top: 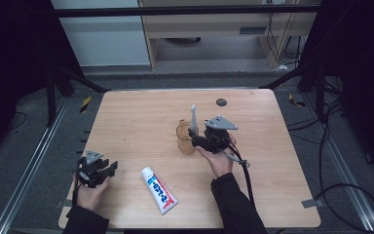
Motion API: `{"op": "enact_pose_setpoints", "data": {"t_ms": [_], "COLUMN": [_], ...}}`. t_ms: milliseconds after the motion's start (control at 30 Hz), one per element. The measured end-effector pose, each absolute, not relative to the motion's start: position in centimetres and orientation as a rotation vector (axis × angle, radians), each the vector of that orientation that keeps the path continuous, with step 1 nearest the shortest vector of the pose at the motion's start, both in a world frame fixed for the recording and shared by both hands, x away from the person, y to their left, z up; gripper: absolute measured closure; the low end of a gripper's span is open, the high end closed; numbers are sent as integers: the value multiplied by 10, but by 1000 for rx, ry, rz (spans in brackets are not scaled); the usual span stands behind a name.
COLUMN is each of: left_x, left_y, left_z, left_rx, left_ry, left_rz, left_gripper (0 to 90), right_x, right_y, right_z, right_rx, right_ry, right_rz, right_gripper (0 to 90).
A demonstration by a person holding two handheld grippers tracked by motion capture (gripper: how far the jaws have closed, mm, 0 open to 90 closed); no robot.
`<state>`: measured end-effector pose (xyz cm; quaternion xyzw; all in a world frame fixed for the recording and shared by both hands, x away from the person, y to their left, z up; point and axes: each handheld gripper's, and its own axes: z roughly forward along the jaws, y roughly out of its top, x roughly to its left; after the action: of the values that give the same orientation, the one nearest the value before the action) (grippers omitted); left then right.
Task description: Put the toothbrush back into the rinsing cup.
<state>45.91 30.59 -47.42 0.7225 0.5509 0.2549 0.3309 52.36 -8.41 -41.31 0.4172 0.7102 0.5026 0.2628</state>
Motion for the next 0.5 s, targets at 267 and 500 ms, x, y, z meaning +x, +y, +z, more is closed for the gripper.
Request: {"op": "enact_pose_setpoints", "data": {"t_ms": [267,500], "left_x": [457,453], "left_y": [304,301], "left_z": [-473,-471], "left_rx": [1885,1894], "left_ry": [1444,1431], "left_rz": [654,640], "left_gripper": [659,721], "right_x": [503,488], "right_y": [-106,-122], "right_z": [-407,-408], "right_rx": [1114,1107], "right_ry": [1962,2000], "right_rz": [1336,1292], "right_gripper": [275,310]}}
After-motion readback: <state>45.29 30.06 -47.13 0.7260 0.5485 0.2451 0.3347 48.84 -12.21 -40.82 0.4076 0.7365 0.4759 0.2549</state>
